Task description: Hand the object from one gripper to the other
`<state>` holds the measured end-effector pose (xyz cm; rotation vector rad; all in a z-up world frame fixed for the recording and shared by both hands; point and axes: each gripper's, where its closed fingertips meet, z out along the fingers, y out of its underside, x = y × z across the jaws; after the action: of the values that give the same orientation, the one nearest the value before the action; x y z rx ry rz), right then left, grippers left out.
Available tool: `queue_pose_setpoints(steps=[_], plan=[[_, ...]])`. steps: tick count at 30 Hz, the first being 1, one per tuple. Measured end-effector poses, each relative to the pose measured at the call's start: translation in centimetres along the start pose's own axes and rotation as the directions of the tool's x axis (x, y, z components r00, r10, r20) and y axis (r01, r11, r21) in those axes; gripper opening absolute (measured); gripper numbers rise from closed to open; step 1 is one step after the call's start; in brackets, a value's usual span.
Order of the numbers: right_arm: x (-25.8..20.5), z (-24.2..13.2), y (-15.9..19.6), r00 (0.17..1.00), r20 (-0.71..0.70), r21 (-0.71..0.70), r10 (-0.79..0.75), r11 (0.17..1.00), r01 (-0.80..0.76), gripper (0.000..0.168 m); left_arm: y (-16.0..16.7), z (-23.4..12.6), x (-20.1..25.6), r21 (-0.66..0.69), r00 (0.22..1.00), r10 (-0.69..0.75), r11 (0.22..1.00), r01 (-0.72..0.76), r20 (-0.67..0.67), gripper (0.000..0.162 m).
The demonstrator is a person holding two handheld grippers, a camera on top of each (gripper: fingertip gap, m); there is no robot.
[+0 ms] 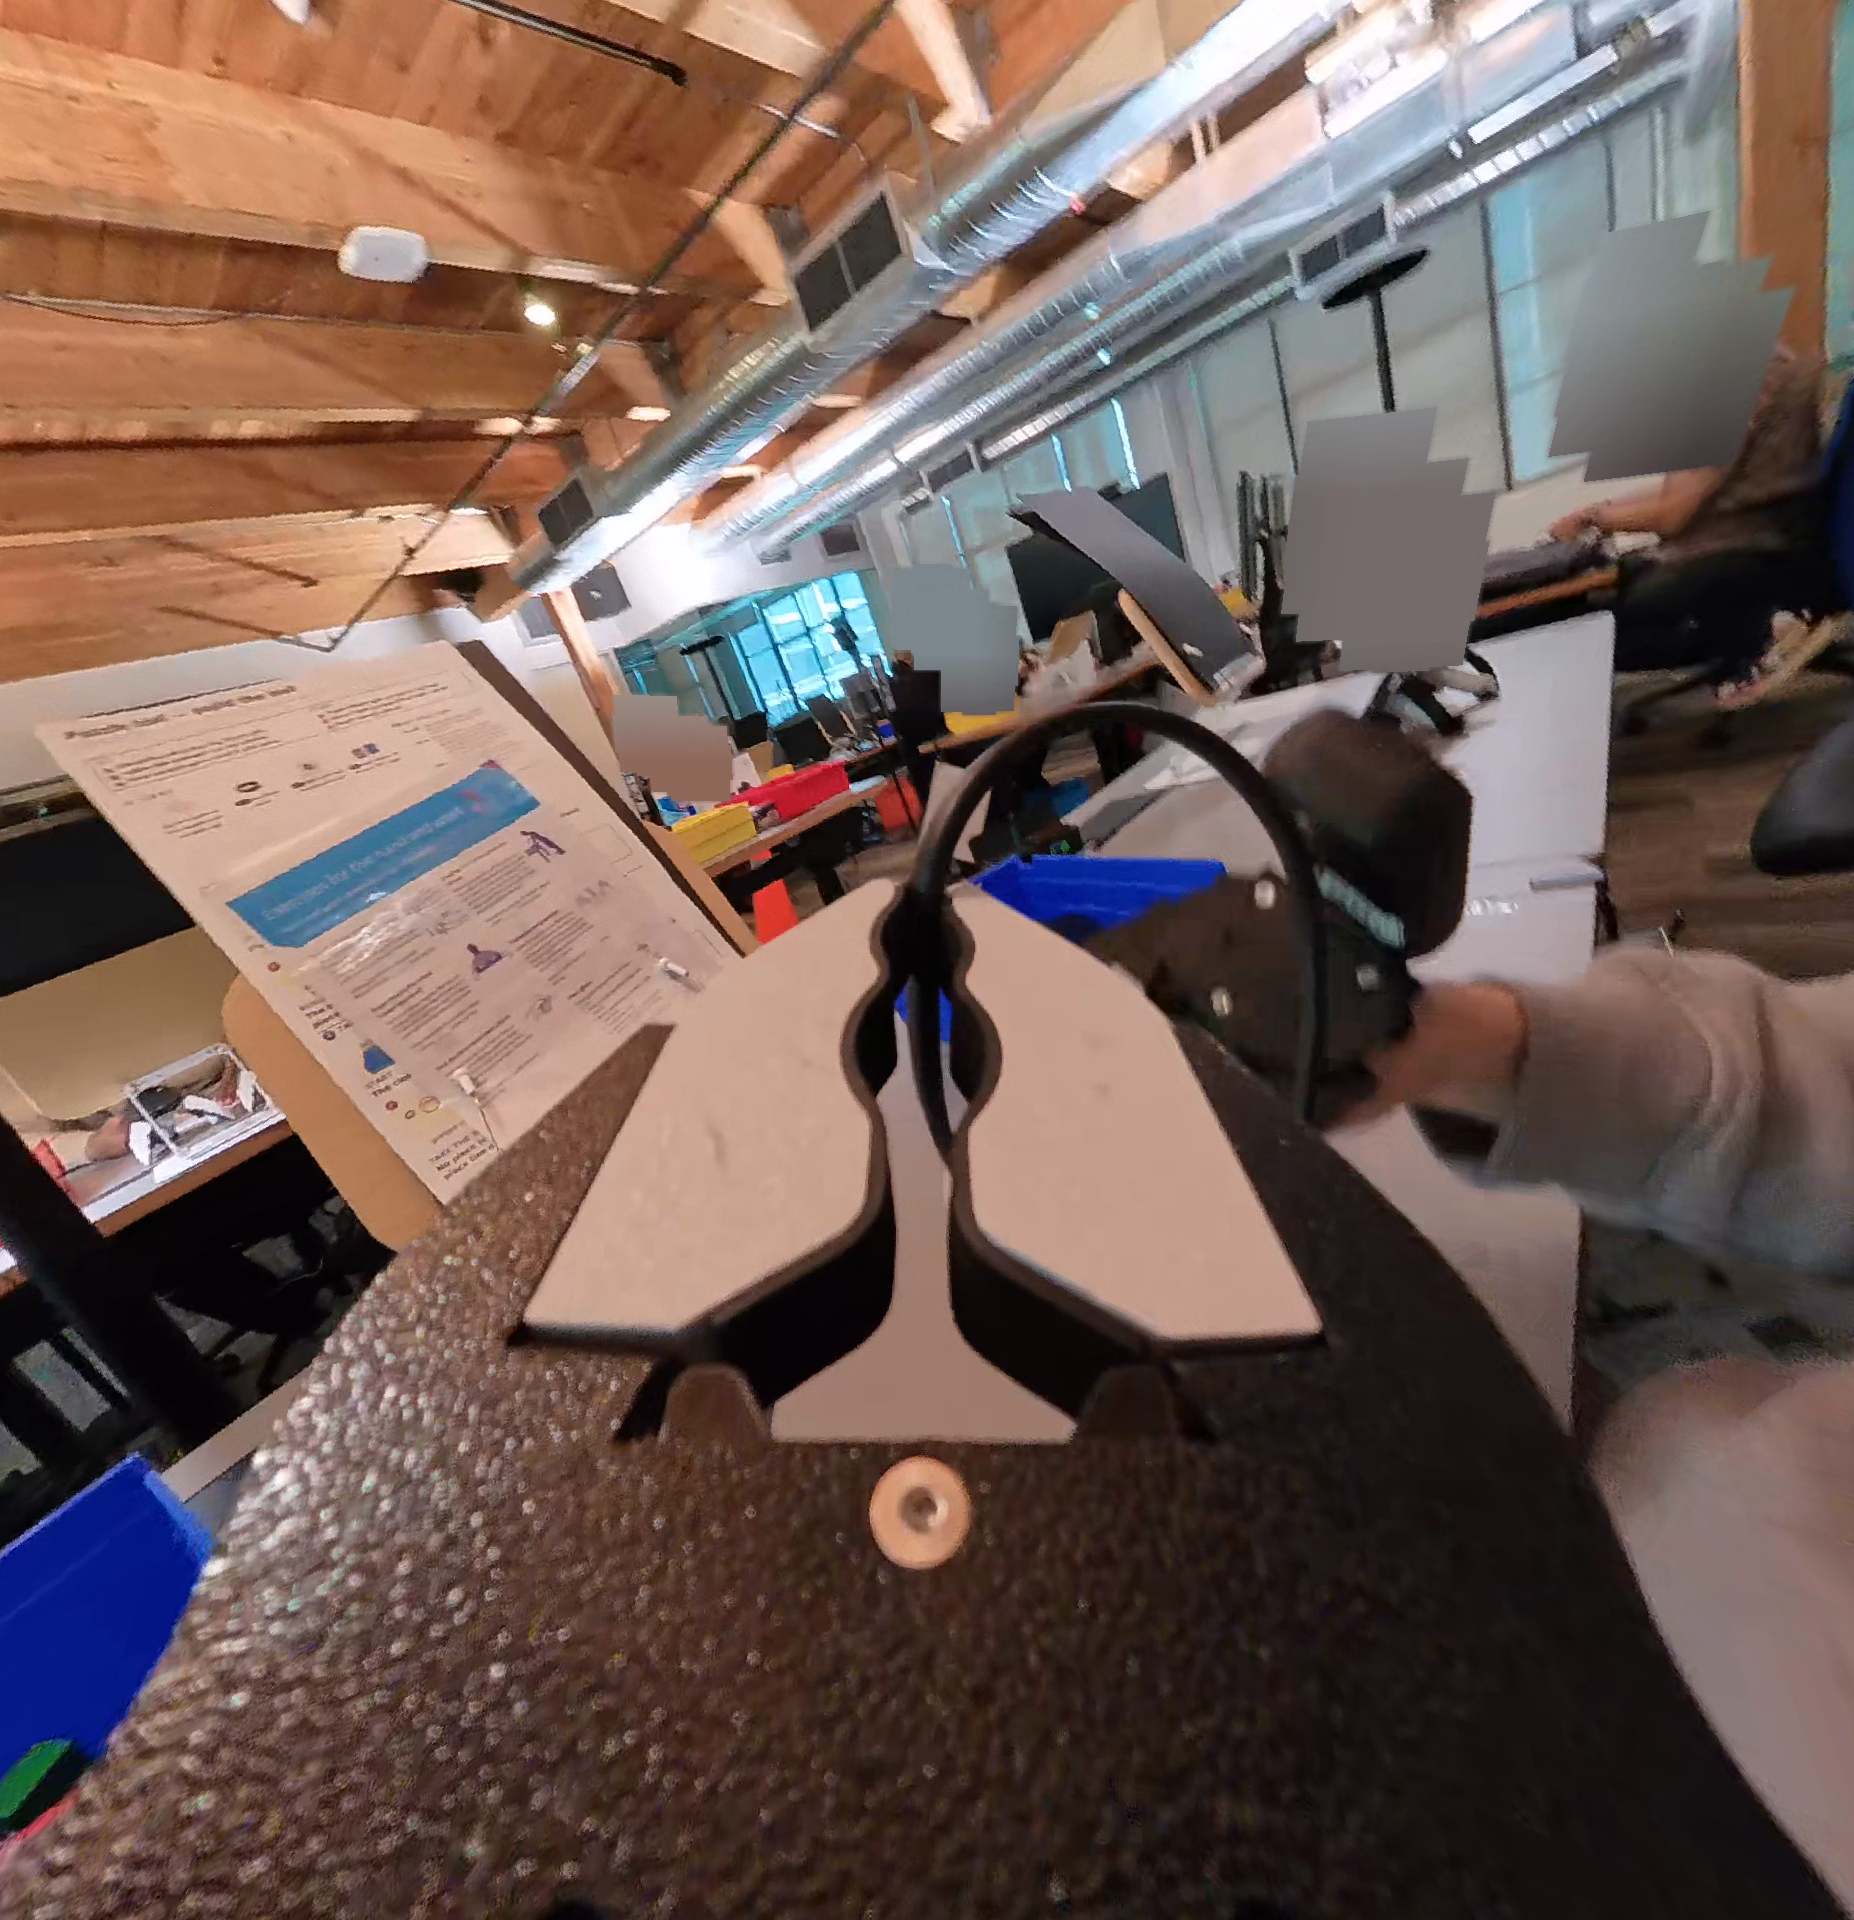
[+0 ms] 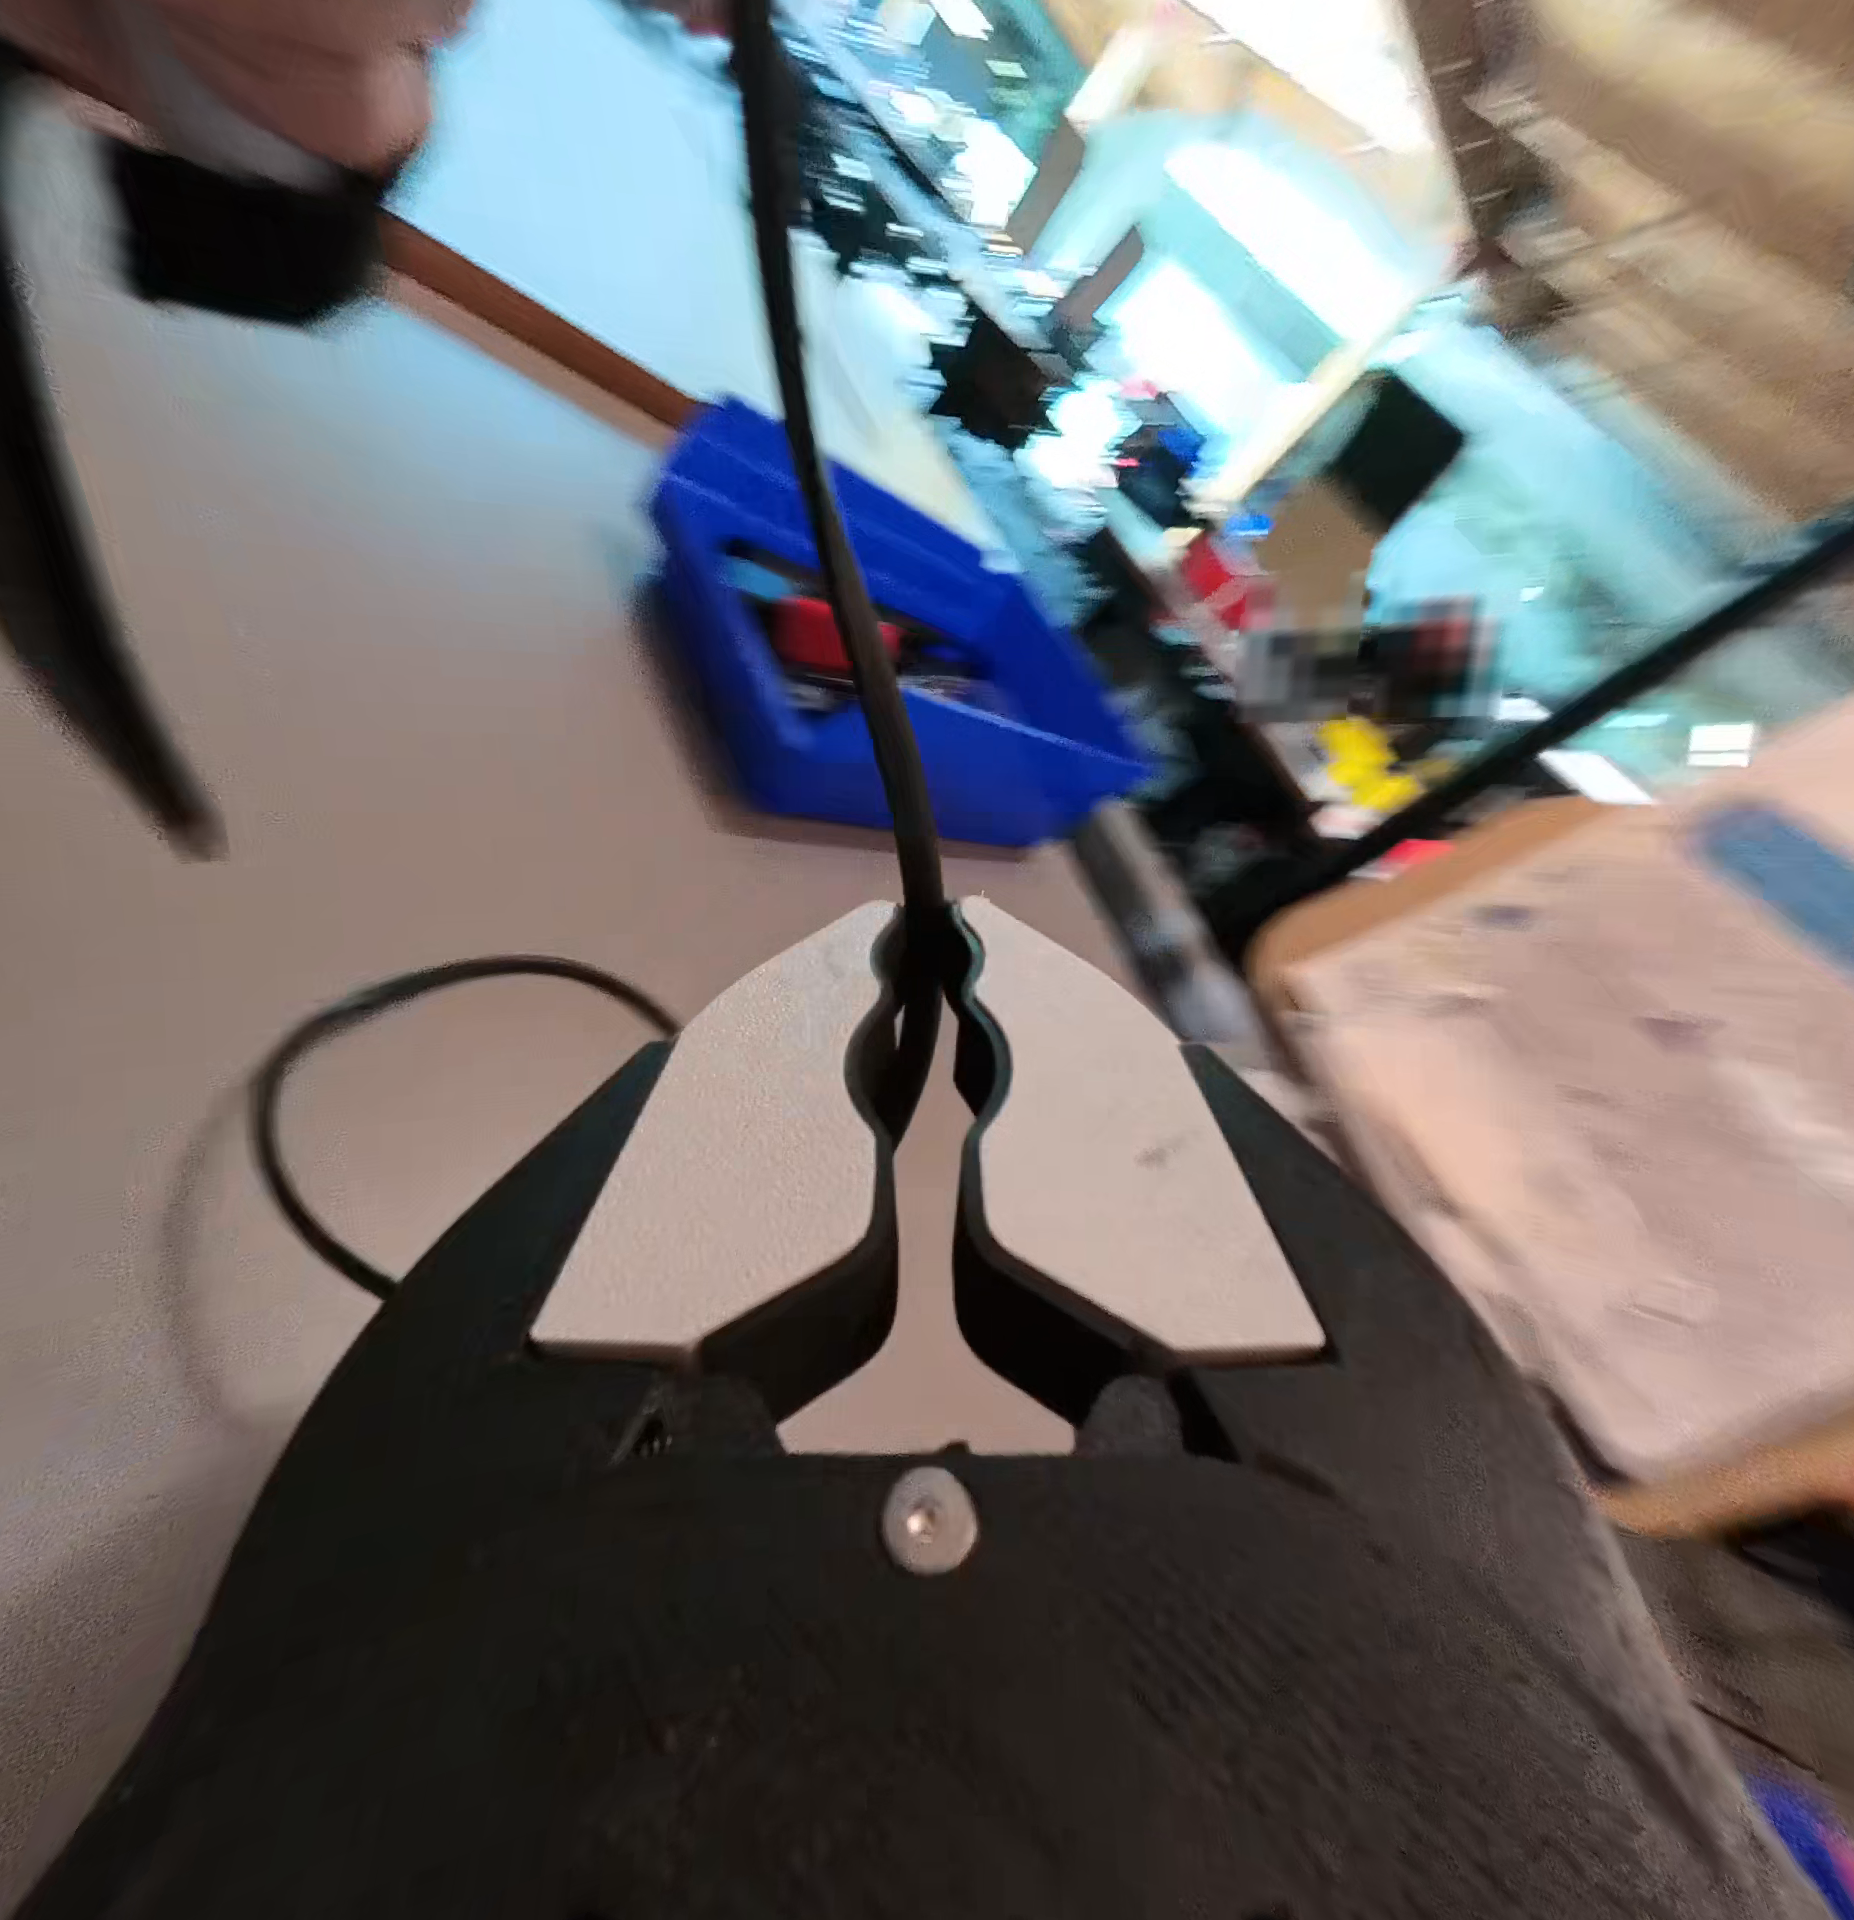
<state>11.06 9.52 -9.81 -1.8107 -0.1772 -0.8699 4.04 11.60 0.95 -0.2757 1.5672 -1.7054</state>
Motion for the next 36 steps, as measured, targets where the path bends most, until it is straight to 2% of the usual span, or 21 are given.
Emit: queue_pose_setpoints(steps=[1, 3, 5, 7, 10, 13, 17, 19, 21, 23, 25, 28, 30, 33, 36], plan=[[2.1, -0.9, -0.1, 0.992, -0.11, -0.014, -0.061, 0.998, 0.06, 0.005, 0.4, -0.2, 0.2, -0.029, 0.999, 0.015, 0.999, -0.016, -0.033, 0.005], [5.8, -3.2, -0.9, 0.927, -0.313, -0.058, -0.207, 0.978, 0.199, 0.005, 2.0, -0.5, 0.3, -0.128, 0.997, 0.007, 0.992, -0.018, -0.081, 0.019], [8.4, -5.7, -2.0, 0.806, -0.46, -0.144, -0.371, 0.928, 0.345, 0.005, 4.0, -0.7, -0.6, -0.254, 0.998, -0.036, 0.967, 0.024, -0.045, 0.043], [9.5, -7.7, -3.5, 0.687, -0.542, -0.201, -0.483, 0.869, 0.452, 0.005, 5.0, -0.7, -1.8, -0.296, 0.997, -0.069, 0.952, 0.073, 0.024, 0.049], [8.9, -8.3, -5.2, 0.552, -0.563, -0.263, -0.615, 0.767, 0.586, 0.005, 4.5, -0.1, -1.6, -0.243, 0.984, -0.176, 0.953, 0.18, 0.041, 0.048], [6.9, -7.3, -6.3, 0.413, -0.539, -0.318, -0.735, 0.631, 0.708, 0.005, 3.7, 1.3, 0.9, -0.19, 0.963, -0.266, 0.948, 0.255, -0.038, 0.044], [4.4, -5.4, -6.5, 0.326, -0.473, -0.35, -0.818, 0.514, 0.783, 0.005, 5.0, 2.9, 3.3, -0.255, 0.98, -0.19, 0.952, 0.169, -0.058, 0.038], [3.5, -4.7, -6.4, 0.345, -0.454, -0.333, -0.822, 0.515, 0.79, 0.005, 5.8, 3.3, 3.9, -0.288, 0.989, -0.135, 0.951, 0.112, -0.062, 0.034], [3.2, -4.4, -6.4, 0.351, -0.451, -0.326, -0.821, 0.518, 0.791, 0.005, 6.2, 3.4, 4.3, -0.299, 0.989, -0.126, 0.949, 0.096, -0.082, 0.015], [3.2, -4.3, -6.1, 0.37, -0.443, -0.321, -0.817, 0.529, 0.786, 0.006, 6.4, 3.4, 3.6, -0.305, 0.993, -0.104, 0.949, 0.084, -0.049, 0.005], [3.0, -4.0, -5.7, 0.483, -0.436, -0.25, -0.76, 0.618, 0.746, 0.006, 6.3, 3.2, 2.3, -0.281, 0.999, -0.049, 0.958, 0.049, 0.007, 0.004], [2.9, -3.9, -5.7, 0.75, -0.423, -0.038, -0.508, 0.837, 0.546, 0.015, 5.2, 2.9, 0.8, -0.189, 0.996, -0.047, 0.98, 0.061, 0.076, 0.004], [3.3, -4.2, -6.1, 0.879, -0.377, 0.117, -0.292, 0.927, 0.357, 0.02, 4.0, 2.5, 0.1, -0.104, 0.992, -0.059, 0.992, 0.071, 0.109, 0.004], [3.5, -4.4, -5.8, 0.973, -0.23, 0.238, -0.022, 0.968, 0.078, 0.019, 2.3, 1.6, -1.1, 0.007, 0.986, -0.058, 0.998, 0.057, 0.156, 0.004], [3.5, -4.2, -5.2, 0.984, -0.161, 0.253, 0.072, 0.967, -0.029, 0.002, 1.5, 1.1, -1.4, 0.046, 0.986, -0.074, 0.997, 0.068, 0.15, 0.004]])
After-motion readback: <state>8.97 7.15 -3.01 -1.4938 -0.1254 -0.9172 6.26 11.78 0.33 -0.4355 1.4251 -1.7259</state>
